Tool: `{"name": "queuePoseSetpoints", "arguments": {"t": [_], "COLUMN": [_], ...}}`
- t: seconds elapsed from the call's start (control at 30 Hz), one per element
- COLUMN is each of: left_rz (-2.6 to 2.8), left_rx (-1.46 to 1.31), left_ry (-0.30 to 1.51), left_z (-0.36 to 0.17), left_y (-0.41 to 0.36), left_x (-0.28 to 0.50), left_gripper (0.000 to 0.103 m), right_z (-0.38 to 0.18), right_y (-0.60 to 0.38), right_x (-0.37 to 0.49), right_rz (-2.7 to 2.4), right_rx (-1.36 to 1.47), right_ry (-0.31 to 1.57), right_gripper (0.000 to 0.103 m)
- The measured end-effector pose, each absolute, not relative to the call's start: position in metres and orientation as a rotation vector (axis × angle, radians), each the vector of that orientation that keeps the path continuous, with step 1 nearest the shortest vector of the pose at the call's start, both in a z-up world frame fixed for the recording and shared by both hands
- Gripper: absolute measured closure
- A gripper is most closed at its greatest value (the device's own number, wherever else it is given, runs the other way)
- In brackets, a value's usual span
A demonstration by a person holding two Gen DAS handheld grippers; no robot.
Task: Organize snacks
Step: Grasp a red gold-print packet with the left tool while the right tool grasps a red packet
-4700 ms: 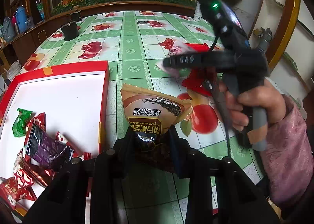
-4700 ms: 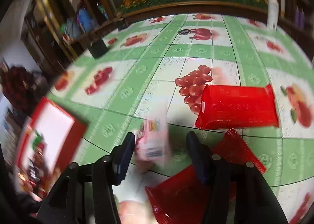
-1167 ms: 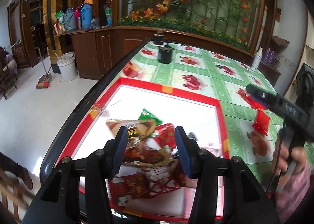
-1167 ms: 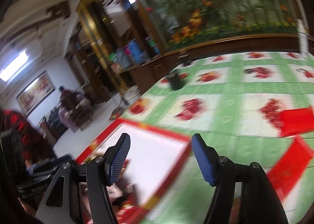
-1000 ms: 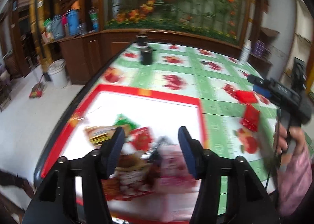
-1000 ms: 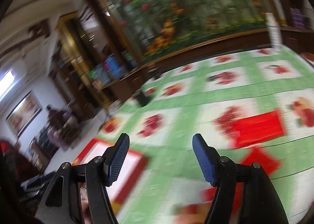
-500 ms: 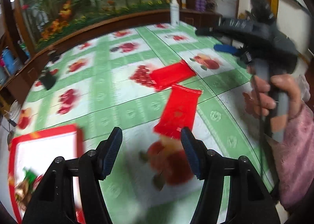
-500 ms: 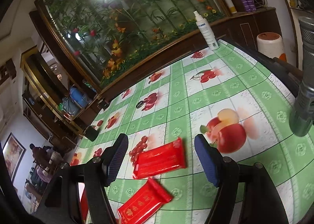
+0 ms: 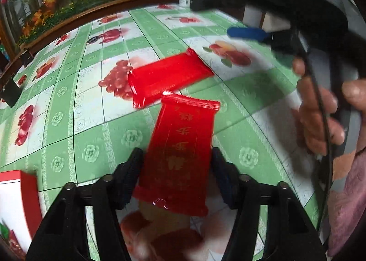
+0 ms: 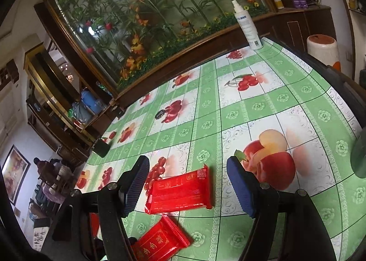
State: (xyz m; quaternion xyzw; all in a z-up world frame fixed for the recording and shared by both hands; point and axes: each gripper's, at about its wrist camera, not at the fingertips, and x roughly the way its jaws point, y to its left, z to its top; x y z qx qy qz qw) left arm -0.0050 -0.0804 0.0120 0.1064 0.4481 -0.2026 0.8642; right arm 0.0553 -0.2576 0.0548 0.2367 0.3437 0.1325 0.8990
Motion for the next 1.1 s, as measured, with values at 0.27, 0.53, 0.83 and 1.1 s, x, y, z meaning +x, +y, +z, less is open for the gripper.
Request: {"name": "queuePoseSetpoints", "arguments": {"t": [0.27,0.53,0.83,1.1], "left_rz": [-0.366,-0.271,-0.266,-0.247], "left_rx": [0.202,0.139,0.142,0.107], "left_ry": [0.935,0.985,0.989,0.977], "left_z": [0.013,0.014,0.015,0.014], "left_y": [-0.068,-0.02,-0.001,0.013], "left_x": [-0.014,-0.071,-0.107,-0.104], "left_gripper": [0.055,0.054,0.054,0.054], "right_z": [0.053,0.053,0.021,0.019], "right_y": [-0.251,-0.232,-0.192,-0.185], "right_x": [0.055,0.073,0.115,0.081], "right_rz": [0.285,0.369,0.424,0.458], "right_rx": [0.48,0.465,0.416,0.265], "right_ry": [0.723,0.734,0.887,1.077], "right_gripper": [0.03,0.03,0.034,0.038]}}
